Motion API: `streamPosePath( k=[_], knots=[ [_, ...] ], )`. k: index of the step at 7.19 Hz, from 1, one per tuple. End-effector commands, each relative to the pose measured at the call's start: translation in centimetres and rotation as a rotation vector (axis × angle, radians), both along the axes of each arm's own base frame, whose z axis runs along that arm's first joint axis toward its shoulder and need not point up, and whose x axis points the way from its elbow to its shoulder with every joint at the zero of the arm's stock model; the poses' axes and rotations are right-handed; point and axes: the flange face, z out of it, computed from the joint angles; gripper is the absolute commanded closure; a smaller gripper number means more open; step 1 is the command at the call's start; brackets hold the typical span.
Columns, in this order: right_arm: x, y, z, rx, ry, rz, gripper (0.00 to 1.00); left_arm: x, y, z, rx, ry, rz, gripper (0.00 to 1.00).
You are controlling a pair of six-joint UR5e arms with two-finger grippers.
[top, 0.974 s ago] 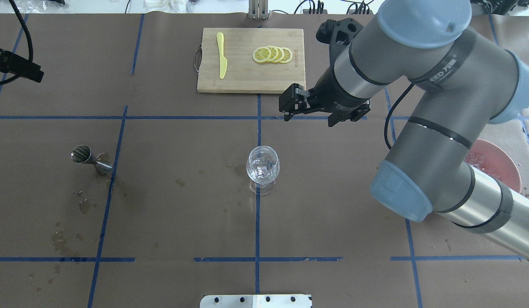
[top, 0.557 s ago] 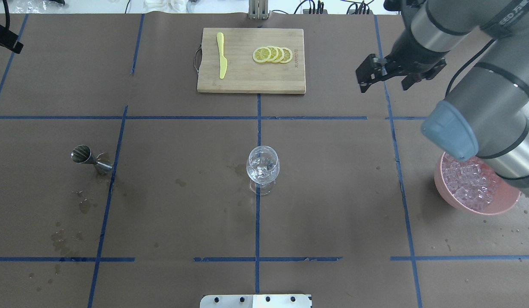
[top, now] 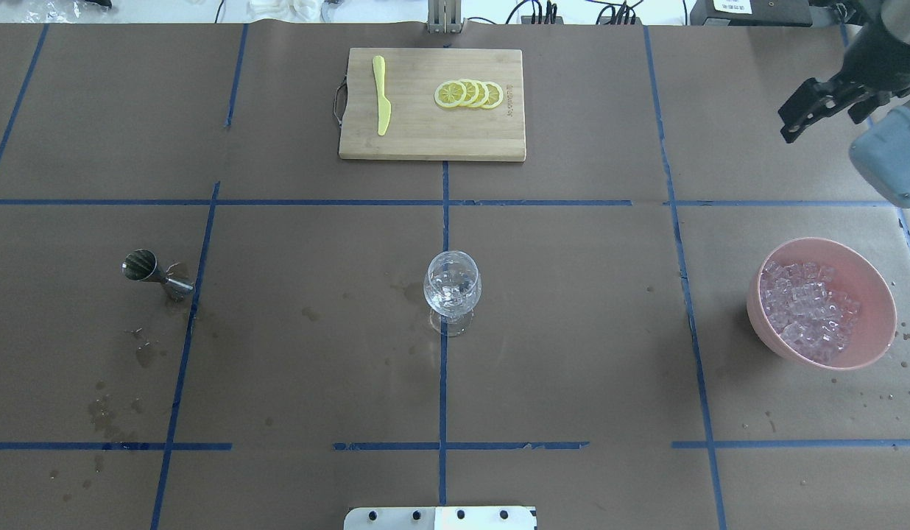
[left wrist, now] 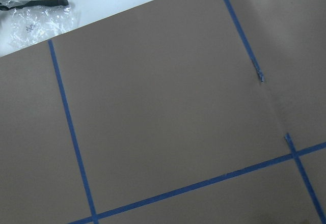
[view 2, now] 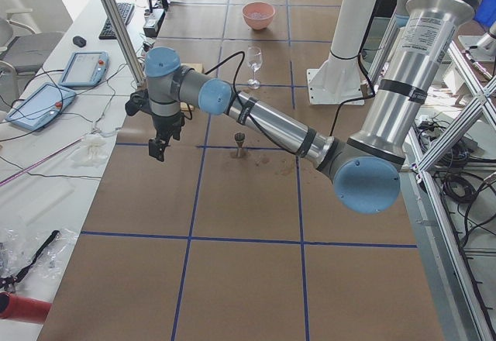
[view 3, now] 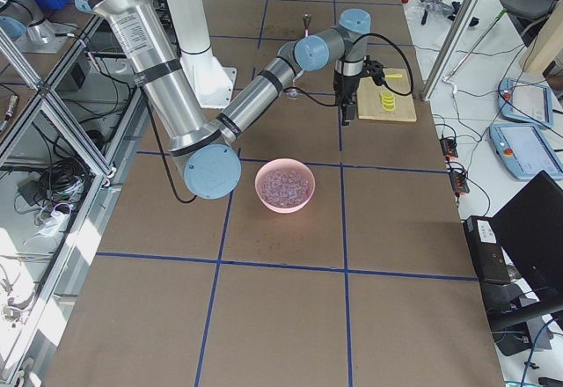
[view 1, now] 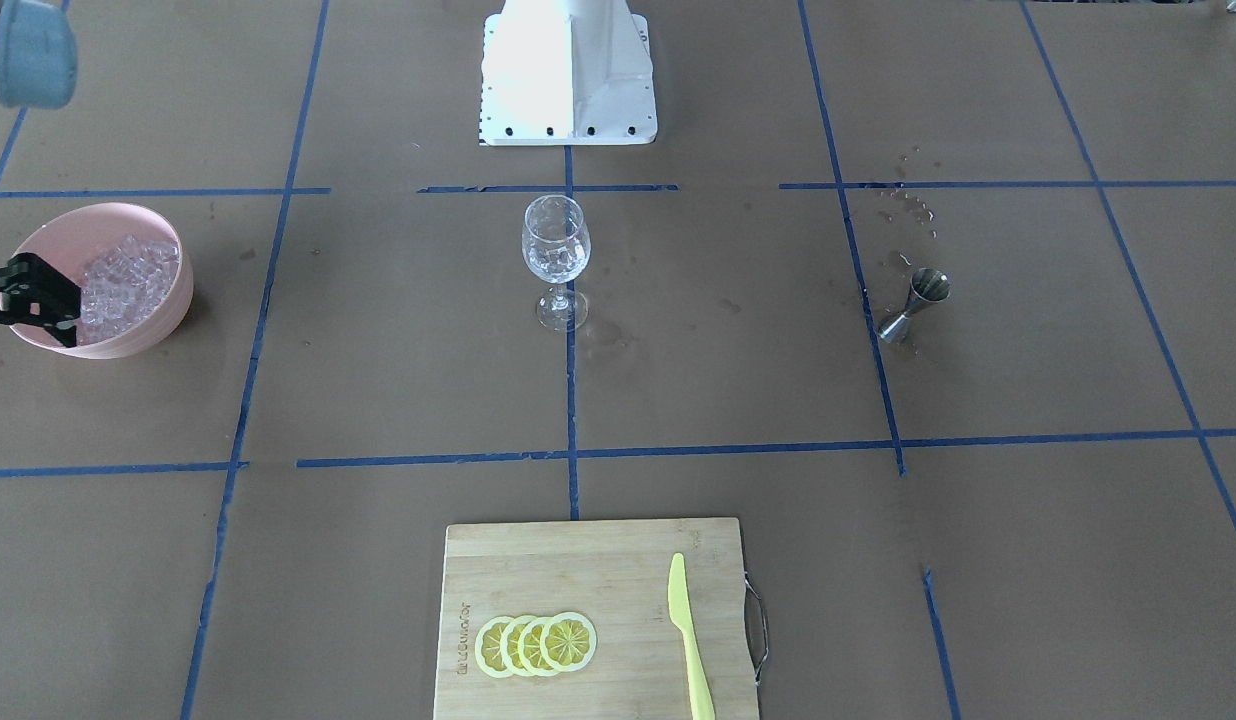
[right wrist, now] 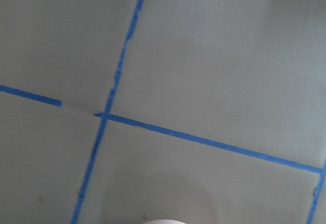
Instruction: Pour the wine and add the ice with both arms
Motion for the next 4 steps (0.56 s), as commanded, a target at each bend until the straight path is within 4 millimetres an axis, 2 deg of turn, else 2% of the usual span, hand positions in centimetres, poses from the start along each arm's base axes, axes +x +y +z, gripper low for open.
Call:
streamPosePath(
  k=[1,2,3,4],
  knots=[
    [7.0,1.9,7.8,-0.026,-0.012,-0.051,0.0,-2.9,0.8,6.8,-0.093,0.013,0.0,0.0],
    [10.1,3.1,10.4,-0.045,-0.024,-0.038,0.0,-3.1,2.8,10.5,-0.148,0.057,0.0,0.0],
    [12.0,4.3,12.1,-0.078,-0.044,-0.012,0.0,-4.6,4.7,12.8,-0.183,0.061,-0.026,0.0],
    [12.2,4.4,12.1,-0.085,-0.06,-0.002,0.0,-4.8,5.3,13.6,-0.201,0.062,-0.032,0.0]
  ],
)
